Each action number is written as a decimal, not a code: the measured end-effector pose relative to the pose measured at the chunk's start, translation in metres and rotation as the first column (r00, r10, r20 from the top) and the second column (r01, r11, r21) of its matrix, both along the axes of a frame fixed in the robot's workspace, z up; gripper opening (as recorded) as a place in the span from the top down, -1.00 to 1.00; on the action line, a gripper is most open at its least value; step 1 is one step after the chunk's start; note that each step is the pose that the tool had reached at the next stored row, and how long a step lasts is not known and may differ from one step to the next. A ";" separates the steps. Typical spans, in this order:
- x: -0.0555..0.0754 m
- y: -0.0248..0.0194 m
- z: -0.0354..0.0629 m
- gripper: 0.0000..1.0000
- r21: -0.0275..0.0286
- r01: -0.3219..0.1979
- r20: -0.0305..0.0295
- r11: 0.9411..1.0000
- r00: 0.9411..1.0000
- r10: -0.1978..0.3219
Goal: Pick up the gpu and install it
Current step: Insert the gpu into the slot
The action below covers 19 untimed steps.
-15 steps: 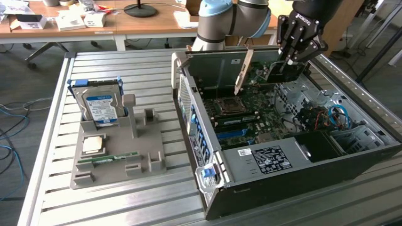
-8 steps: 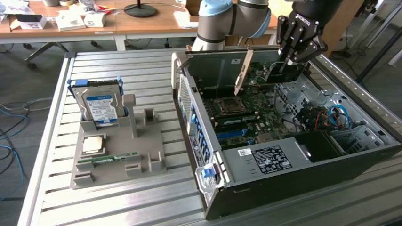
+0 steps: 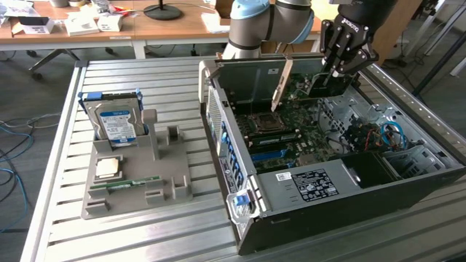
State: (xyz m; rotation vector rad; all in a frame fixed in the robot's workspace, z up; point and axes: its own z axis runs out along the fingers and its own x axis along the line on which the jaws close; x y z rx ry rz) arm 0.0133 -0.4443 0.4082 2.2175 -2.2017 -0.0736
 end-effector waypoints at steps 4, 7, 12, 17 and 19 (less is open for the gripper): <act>0.000 0.0000 -0.0001 0.47 0.000 0.000 0.000 1.000 1.000 0.000; 0.000 0.0000 -0.0010 0.47 0.000 0.000 0.000 1.000 1.000 0.000; 0.000 0.0000 -0.0025 0.47 0.000 0.000 0.000 1.000 1.000 0.000; 0.000 0.0000 -0.0030 0.47 0.000 0.000 0.000 1.000 1.000 0.000; 0.000 0.0000 -0.0035 0.47 0.000 0.000 0.000 1.000 1.000 0.000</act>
